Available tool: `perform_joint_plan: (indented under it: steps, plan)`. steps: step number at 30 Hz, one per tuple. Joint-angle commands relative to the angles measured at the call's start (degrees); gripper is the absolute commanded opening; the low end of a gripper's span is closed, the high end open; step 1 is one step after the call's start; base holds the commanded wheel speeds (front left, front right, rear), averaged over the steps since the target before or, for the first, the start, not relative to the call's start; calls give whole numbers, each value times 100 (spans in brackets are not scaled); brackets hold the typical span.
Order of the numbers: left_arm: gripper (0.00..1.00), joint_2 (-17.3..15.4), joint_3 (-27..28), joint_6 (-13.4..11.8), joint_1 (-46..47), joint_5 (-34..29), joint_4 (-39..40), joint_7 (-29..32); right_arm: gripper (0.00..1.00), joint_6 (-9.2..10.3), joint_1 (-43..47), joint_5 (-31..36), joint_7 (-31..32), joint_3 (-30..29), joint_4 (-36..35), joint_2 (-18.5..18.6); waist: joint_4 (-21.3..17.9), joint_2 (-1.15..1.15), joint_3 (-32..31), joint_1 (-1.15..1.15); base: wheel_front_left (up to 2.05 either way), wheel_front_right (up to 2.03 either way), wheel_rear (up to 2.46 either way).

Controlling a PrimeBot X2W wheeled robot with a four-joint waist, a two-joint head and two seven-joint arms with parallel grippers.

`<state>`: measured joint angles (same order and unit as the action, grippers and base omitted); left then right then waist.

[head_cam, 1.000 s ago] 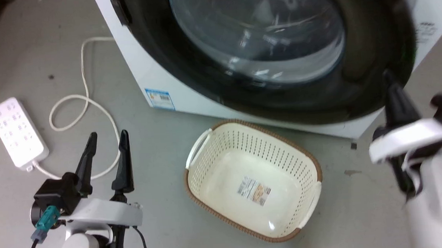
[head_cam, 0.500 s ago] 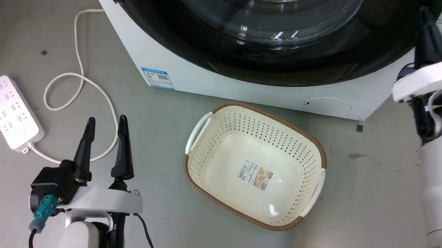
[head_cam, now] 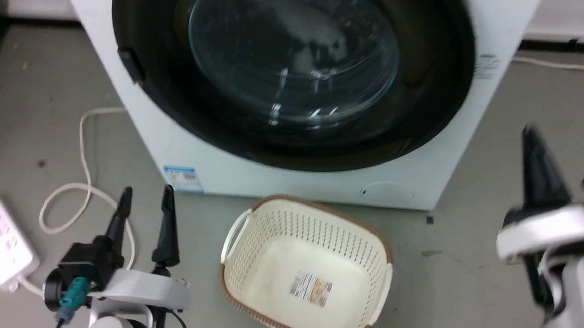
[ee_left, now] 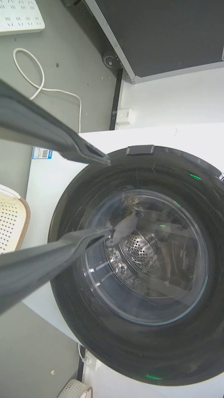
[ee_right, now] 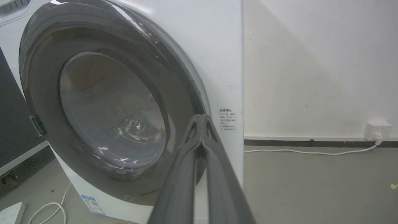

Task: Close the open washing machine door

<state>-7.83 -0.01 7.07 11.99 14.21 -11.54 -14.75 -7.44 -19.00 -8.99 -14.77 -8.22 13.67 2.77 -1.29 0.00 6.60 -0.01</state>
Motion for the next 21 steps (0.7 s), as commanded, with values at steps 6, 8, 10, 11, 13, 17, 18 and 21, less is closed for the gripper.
perform_joint_plan:
  steps: [6, 8, 10, 11, 13, 17, 18, 21]
  plan:
    - [100, -48, -253, -13, -105, -250, -221, -1, 0, -5, 974, 325, 52, 239, -181, 10, -398, 0, -506, 1, 0, 0, 0]
    - [100, -52, -298, -63, -104, -311, -267, 22, 0, -5, 1182, 419, 136, 297, -218, 10, -433, 0, -536, 1, 0, 0, 0]
    - [100, -49, -338, -87, -102, -334, -314, 52, 0, -5, 1367, 432, 216, 376, -269, 10, -453, 0, -570, 1, 0, 0, 0]
    - [100, -49, -349, -102, -103, -343, -333, 64, 0, -5, 1449, 440, 253, 418, -297, 10, -464, 0, -583, 1, 0, 0, 0]
    - [100, -51, -369, -131, -112, -354, -379, 91, 0, -5, 1595, 426, 329, 488, -346, 10, -478, 0, -616, 1, 0, 0, 0]
    - [100, -29, -384, -176, -149, -322, -451, 118, 0, -5, 1816, 304, 454, 562, -444, 10, -477, 0, -661, 1, 0, 0, 0]
    - [100, -21, -384, -186, -161, -308, -470, 121, 0, -5, 1851, 282, 471, 564, -471, 10, -474, 0, -672, 1, 0, 0, 0]
    - [100, 16, -402, -204, -205, -234, -549, 128, 100, -5, 1935, 208, 535, 534, -521, 10, -452, 0, -727, 1, 0, 0, 0]
